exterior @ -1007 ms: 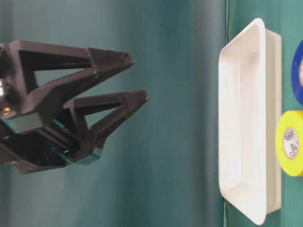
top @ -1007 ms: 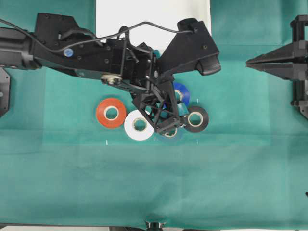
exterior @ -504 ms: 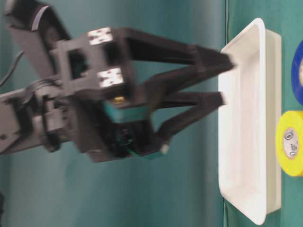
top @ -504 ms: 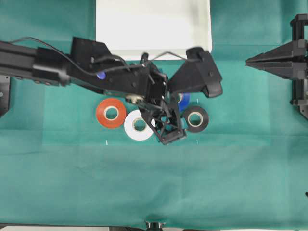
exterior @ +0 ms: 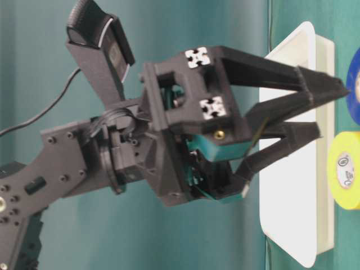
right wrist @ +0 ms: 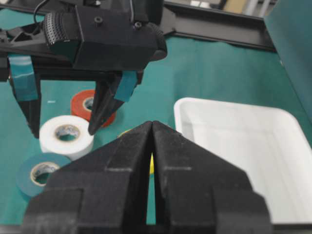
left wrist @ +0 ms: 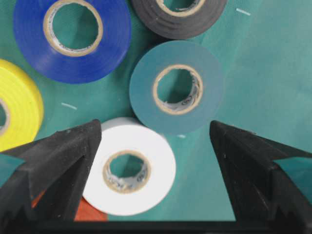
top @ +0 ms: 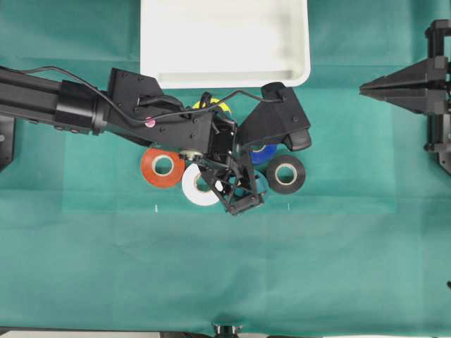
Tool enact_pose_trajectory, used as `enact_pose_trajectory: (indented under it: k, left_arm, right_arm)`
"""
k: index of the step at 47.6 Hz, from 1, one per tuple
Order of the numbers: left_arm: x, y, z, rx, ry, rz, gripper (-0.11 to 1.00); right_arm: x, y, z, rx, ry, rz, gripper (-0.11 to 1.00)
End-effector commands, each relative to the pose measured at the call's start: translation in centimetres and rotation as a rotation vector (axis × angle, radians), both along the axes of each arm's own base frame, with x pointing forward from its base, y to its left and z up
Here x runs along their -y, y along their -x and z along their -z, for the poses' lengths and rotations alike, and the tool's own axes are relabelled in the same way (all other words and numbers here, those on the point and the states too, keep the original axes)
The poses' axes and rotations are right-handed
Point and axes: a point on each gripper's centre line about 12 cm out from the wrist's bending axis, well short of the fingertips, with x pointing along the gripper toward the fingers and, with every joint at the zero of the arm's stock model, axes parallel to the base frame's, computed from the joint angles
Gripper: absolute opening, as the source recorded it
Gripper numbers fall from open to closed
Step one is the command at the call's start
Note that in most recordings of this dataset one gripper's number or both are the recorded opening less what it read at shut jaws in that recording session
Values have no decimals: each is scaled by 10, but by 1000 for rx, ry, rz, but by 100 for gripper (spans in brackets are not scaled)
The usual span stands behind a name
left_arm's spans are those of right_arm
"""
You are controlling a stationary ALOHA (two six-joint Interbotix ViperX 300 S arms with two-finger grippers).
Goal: Pick up the tape from a random location and place it into the white case.
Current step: 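Lower the left gripper down onto the teal tape roll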
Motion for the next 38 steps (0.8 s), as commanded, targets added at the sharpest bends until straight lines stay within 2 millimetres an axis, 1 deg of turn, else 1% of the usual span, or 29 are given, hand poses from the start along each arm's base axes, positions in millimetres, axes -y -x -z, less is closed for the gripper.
enact_pose_trajectory:
  k: [1, 10, 17, 31, 38]
  left_arm:
    - [-1, -2, -6, 37, 1, -1, 98]
    - [-2, -3, 12, 17, -1, -4, 98]
    - [-3, -5, 21, 14, -2, -4, 98]
    - [-4, -14, 46, 5, -4, -8, 98]
    - [-5, -16, 54, -6, -5, -11, 98]
  right_arm:
    - [1, -2, -8, 18, 1, 6, 2]
    - [5, -3, -8, 15, 2, 21, 2]
    - [5, -2, -8, 17, 3, 24, 2]
    - [5, -2, -7, 15, 2, 24, 2]
    - [5, -2, -7, 15, 2, 24, 2]
